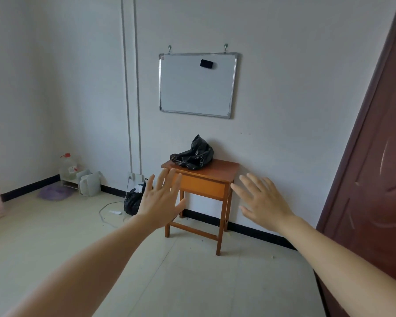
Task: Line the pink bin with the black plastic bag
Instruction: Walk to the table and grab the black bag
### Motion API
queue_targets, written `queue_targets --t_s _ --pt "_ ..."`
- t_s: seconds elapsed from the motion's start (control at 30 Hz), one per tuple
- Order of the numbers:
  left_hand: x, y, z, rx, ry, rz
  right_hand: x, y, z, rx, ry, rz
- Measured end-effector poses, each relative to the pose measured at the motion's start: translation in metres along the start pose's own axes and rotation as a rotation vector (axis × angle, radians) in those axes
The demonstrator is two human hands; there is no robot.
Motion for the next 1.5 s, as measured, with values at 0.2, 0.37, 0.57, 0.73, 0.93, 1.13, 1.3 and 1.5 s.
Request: queue_targets --t_s 0.2,0.37,0.57,0.73,0.93,1.13,1.3,1.5 --pt "0.089 0.011 0.03 -0.056 0.07 0.003 0.036 0.074 0.034 -0.062 -0.056 0.007" --pt "0.195 0.036 0.032 -0.135 0.176 -0.019 0.075 0.159 0.041 -0.119 0.039 0.138" --pt "0.286 0.138 0.074 -0.104 0.155 0.187 0.061 0.243 0.123 -0.164 -0.033 0.135" --pt "0.36 0.199 0.089 -0.124 0.209 0.249 0.072 0.329 0.177 -0.154 -0.051 0.189" --pt "0.449 0.22 0.119 -0.106 0.139 0.172 0.123 0.408 0.238 -0.048 0.01 0.232" --pt "0.527 0.206 0.181 0.058 0.119 0.142 0.176 0.443 0.339 -0.055 -0.053 0.108" --pt "0.604 0.166 0.24 -0.074 0.104 0.031 0.262 0.473 0.371 -0.085 0.018 -0.016" --pt "0.673 0.137 0.315 -0.208 -0.003 -0.167 0.34 0.499 0.435 0.013 0.05 -0.01"
Point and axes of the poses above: each hand's wrist, its own x-axis towards the middle knuckle, its own z-axis out of the palm, y = z × x, the point moved 6 cm from there along x, towards the middle knuckle, and after that the axes turned 15 degrees about x, right-handed, at the moved point
